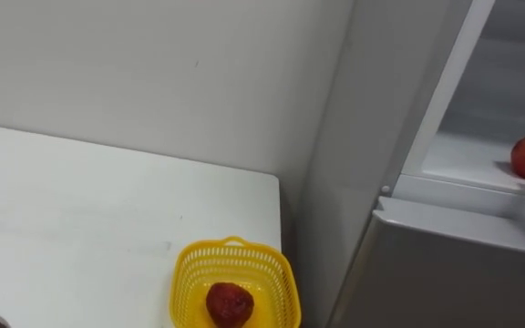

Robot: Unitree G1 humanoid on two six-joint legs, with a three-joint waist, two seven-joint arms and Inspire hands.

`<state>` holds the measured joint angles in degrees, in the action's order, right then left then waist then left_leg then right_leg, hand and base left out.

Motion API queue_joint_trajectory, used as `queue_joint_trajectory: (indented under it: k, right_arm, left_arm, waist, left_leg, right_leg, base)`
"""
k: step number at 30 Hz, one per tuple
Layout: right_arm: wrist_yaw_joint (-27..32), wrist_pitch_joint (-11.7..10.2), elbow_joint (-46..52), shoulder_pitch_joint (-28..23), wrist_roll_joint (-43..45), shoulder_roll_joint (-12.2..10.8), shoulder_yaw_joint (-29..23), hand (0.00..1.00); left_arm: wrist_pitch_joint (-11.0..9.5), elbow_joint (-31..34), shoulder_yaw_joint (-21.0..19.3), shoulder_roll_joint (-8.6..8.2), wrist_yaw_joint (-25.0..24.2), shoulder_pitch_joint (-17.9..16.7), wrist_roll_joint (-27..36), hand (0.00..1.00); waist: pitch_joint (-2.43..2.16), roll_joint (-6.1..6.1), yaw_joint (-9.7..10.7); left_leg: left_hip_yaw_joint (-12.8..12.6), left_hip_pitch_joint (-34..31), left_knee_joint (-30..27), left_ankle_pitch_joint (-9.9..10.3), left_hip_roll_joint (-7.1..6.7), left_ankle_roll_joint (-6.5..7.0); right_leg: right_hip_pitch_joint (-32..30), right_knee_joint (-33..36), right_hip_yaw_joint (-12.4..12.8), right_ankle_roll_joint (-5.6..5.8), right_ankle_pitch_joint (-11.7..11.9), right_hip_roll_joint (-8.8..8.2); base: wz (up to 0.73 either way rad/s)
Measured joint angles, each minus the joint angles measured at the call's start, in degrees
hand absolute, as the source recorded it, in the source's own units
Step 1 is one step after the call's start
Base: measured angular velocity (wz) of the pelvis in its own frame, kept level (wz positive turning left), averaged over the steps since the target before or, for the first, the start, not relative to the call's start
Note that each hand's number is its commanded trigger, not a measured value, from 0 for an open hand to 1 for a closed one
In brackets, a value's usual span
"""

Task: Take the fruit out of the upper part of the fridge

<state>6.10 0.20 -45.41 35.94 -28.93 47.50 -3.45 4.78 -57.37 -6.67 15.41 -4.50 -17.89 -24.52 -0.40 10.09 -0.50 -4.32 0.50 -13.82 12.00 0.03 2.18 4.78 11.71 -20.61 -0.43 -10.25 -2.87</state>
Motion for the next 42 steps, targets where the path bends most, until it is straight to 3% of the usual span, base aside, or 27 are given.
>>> queue_joint_trajectory:
  k: [3, 19, 23, 28, 42]
  right_arm:
    - [0.0, 0.0, -0.6, 0.0, 0.0, 0.0, 0.0, 0.0]
    - [0.1, -0.2, -1.3, 0.2, 0.0, 0.0, 2.3, 0.0]
    - [0.3, -0.2, -1.7, 1.6, 0.0, 0.1, 4.0, 0.0]
    - [0.6, -0.1, -1.4, 2.1, 0.1, 0.2, 4.6, 0.0]
    - [2.8, -0.2, -1.1, 3.5, -3.4, 0.0, 6.2, 0.0]
  left_arm:
    - [0.0, 0.1, 0.1, 0.02, 0.0, -0.1, 0.0, 0.0]
    - [-0.1, 0.2, 0.5, 0.34, 0.4, 0.1, 0.2, 0.0]
    - [-0.1, 0.2, 1.3, 0.73, 0.4, -0.1, 0.2, 0.0]
    - [-0.1, 0.3, 1.2, 0.96, 0.5, 0.1, 0.2, 0.0]
    - [0.1, 0.3, 1.4, 1.0, 1.4, 2.0, 0.2, 0.0]
  waist:
    - [0.2, -0.35, 0.0]
    - [-0.04, -0.25, -0.6]
    - [0.13, -0.47, -0.7]
    - [-0.14, -0.35, -1.5]
    - [0.25, -1.05, -1.8]
  left_leg:
    - [0.0, -0.1, 0.0, 0.0, 0.02, 0.0]
    - [-0.2, -0.6, 0.0, -0.1, 0.14, -0.18]
    - [0.0, -1.3, -0.5, -0.2, 0.18, -0.18]
    - [0.0, -2.4, -1.0, -0.2, 0.18, -0.11]
    - [0.7, -2.7, -0.9, -0.6, 0.2, -0.31]
  right_leg:
    - [-0.1, 0.0, 0.0, 0.0, 0.0, -0.03]
    - [-0.9, 0.0, -0.1, -0.2, 0.1, 0.02]
    - [-1.1, 0.0, -0.7, -0.33, 0.2, -0.01]
    - [-2.0, 0.0, -0.7, -0.57, 0.3, 0.02]
    - [-2.0, 0.0, -0.9, -0.6, 0.4, 0.11]
  base:
    - [0.0]
    - [-0.01]
    - [0.02]
    - [0.01]
    - [0.02]
